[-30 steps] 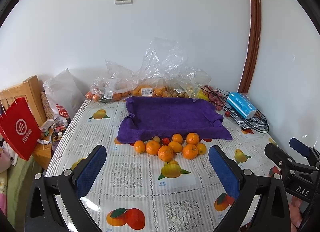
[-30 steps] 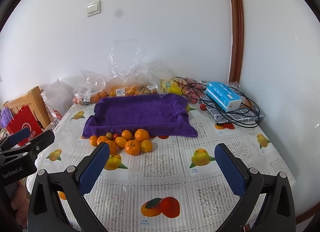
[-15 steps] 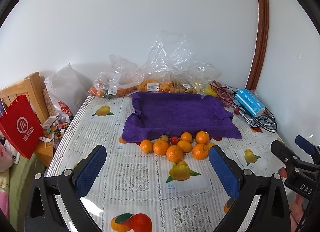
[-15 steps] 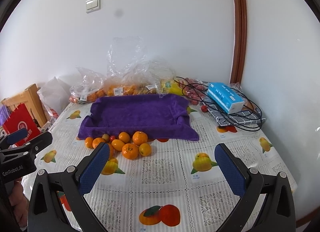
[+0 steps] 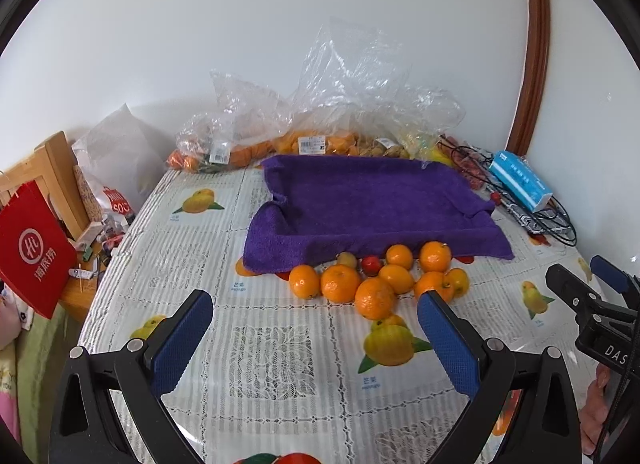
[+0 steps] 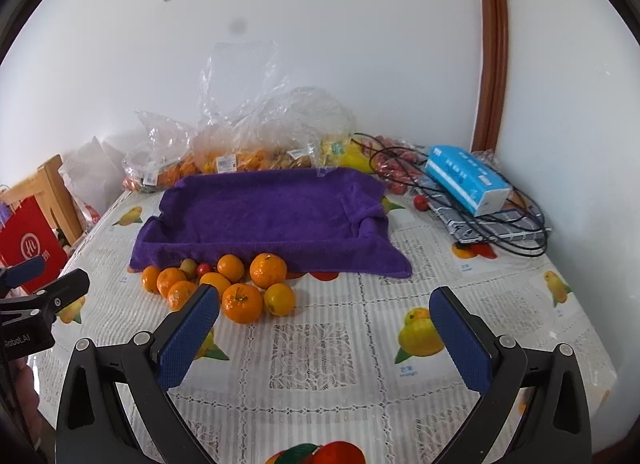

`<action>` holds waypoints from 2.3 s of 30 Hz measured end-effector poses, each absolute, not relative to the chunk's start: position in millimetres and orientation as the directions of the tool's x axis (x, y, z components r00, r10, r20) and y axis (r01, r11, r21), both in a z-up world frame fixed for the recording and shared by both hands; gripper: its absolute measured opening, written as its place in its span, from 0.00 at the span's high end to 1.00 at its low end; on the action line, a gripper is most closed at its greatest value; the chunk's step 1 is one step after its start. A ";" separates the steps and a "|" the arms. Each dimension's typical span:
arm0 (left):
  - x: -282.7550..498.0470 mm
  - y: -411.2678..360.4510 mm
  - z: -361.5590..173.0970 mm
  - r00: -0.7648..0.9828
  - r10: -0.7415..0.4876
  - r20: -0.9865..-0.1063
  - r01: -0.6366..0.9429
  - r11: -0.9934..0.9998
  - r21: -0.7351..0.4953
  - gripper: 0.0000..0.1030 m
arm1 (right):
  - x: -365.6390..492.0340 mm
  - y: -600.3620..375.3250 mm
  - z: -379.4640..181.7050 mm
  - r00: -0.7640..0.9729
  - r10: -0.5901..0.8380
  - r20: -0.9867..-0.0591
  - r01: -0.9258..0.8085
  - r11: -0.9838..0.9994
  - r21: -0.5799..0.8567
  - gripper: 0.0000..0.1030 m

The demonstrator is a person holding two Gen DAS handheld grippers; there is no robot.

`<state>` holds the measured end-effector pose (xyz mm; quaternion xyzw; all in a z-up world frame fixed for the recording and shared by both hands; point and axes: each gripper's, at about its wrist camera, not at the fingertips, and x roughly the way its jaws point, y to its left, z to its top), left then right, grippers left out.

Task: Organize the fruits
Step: 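Move the right gripper toward a small orange while the left gripper approaches another, then close the right gripper on a small orange while the left gripper grasps another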

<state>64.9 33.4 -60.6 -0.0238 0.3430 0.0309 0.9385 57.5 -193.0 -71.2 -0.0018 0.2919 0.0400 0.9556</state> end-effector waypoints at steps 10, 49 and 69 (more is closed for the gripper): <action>100.2 59.9 -102.6 0.685 0.092 -0.722 -0.147 0.989 -0.013 0.01 | 101.4 -183.5 -116.0 0.746 0.089 -0.660 -0.095 0.995 0.027 0.04; 125.3 82.6 -136.0 0.669 -0.016 -0.743 -0.123 0.984 -0.132 0.01 | 155.4 -176.9 -171.2 0.624 0.207 -0.754 -0.204 0.974 0.099 0.67; 168.0 81.3 -148.1 0.663 -0.059 -0.746 -0.133 0.972 -0.195 0.42 | 143.3 -190.4 -174.4 0.659 0.156 -0.736 -0.179 0.983 0.048 0.66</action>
